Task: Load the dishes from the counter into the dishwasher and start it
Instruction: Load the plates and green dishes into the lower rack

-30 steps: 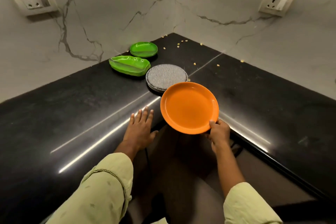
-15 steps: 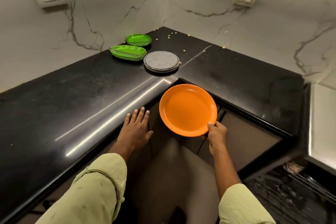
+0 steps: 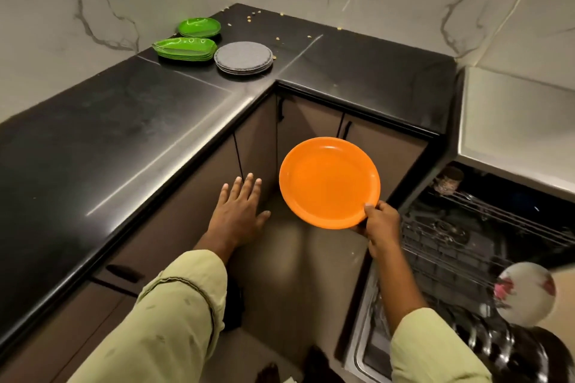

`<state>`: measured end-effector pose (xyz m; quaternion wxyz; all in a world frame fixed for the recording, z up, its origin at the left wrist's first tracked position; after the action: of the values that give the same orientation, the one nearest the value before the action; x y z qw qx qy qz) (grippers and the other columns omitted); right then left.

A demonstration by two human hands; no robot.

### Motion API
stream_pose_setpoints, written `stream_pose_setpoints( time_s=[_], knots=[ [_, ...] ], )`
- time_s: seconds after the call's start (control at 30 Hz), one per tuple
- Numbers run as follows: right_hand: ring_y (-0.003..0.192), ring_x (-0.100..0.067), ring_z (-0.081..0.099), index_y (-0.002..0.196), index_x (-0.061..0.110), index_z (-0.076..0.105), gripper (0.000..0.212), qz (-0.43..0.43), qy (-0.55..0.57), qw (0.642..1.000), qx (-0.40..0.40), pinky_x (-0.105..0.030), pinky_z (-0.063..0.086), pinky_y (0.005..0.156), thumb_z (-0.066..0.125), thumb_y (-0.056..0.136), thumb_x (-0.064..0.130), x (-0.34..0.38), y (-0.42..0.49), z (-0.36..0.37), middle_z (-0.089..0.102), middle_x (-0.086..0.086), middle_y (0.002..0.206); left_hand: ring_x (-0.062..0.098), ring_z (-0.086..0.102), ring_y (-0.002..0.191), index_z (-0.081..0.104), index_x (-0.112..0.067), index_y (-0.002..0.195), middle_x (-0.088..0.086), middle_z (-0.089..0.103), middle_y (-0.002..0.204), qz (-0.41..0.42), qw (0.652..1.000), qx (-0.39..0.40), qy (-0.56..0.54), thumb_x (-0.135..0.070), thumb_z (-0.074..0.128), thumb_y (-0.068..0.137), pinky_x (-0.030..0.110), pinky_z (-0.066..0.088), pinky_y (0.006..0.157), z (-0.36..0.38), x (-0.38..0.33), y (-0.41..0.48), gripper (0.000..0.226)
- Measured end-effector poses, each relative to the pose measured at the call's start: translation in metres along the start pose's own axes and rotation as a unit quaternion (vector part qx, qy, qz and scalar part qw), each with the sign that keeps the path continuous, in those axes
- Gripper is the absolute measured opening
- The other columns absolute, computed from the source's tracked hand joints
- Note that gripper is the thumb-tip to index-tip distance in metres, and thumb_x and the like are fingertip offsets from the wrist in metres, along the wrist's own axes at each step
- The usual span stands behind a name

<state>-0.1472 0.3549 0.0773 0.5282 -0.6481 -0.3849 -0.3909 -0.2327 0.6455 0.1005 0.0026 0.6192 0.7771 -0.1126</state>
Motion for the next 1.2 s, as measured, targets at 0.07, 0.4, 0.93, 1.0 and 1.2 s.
stream_pose_setpoints(
  time_s=[0.07,0.4,0.93,1.0,1.2],
  knots=[
    [0.079,-0.026,0.060,0.082,0.020,0.059,0.026,0.005,0.004,1.000,-0.007,-0.041,0.055,0.064,0.045,0.103,0.014,-0.009,-0.007,-0.021,0.062,-0.007,0.086,0.025,-0.012,0.152,-0.007,-0.020,0.158,0.005,-0.012,0.165,0.007,1.000,0.005,0.008,-0.053,0.036,0.102,0.044,-0.008,0.121,0.004,-0.018,-0.009,0.077],
    [0.069,-0.027,0.058,0.103,0.004,0.064,0.018,0.010,0.007,0.999,-0.035,-0.041,0.053,0.059,0.049,0.102,0.014,-0.053,-0.021,-0.196,0.064,-0.014,0.085,0.028,-0.008,0.152,-0.008,-0.018,0.158,0.008,-0.009,0.166,0.054,0.997,0.035,0.038,-0.050,0.034,0.103,0.046,-0.002,0.122,0.050,-0.179,-0.056,0.076],
    [0.083,-0.033,0.064,0.083,0.022,0.064,0.020,0.082,-0.013,0.988,-0.131,-0.059,0.055,0.083,0.054,0.097,0.011,-0.119,0.019,-0.446,0.067,-0.006,0.085,0.031,-0.005,0.152,-0.008,-0.015,0.158,0.010,-0.007,0.166,0.148,0.979,0.128,0.053,-0.049,0.034,0.104,0.049,0.000,0.121,0.158,-0.429,-0.057,0.076],
    [0.085,-0.034,0.064,0.085,0.020,0.065,0.018,0.087,-0.030,0.986,-0.141,-0.058,0.055,0.083,0.054,0.096,0.012,-0.120,0.027,-0.461,0.067,-0.005,0.086,0.031,-0.005,0.152,-0.007,-0.015,0.158,0.010,-0.007,0.166,0.162,0.975,0.141,0.051,-0.049,0.034,0.104,0.048,0.000,0.122,0.169,-0.449,-0.045,0.076],
    [0.081,-0.031,0.064,0.085,0.021,0.066,0.017,0.107,-0.068,0.974,-0.189,-0.052,0.057,0.077,0.054,0.096,0.015,-0.135,0.068,-0.503,0.068,-0.005,0.086,0.031,-0.005,0.153,-0.004,-0.015,0.158,0.010,-0.005,0.166,0.206,0.958,0.199,0.032,-0.047,0.038,0.103,0.044,0.002,0.122,0.219,-0.510,0.000,0.076]
  ],
)
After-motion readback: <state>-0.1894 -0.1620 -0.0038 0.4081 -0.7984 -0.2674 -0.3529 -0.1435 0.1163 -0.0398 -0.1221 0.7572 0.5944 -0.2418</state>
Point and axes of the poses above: each hand's wrist, its own y-axis towards the middle knuckle, its own z-axis out of the palm, x = y × z, the point moved 10 cm from there along y, towards the middle knuckle
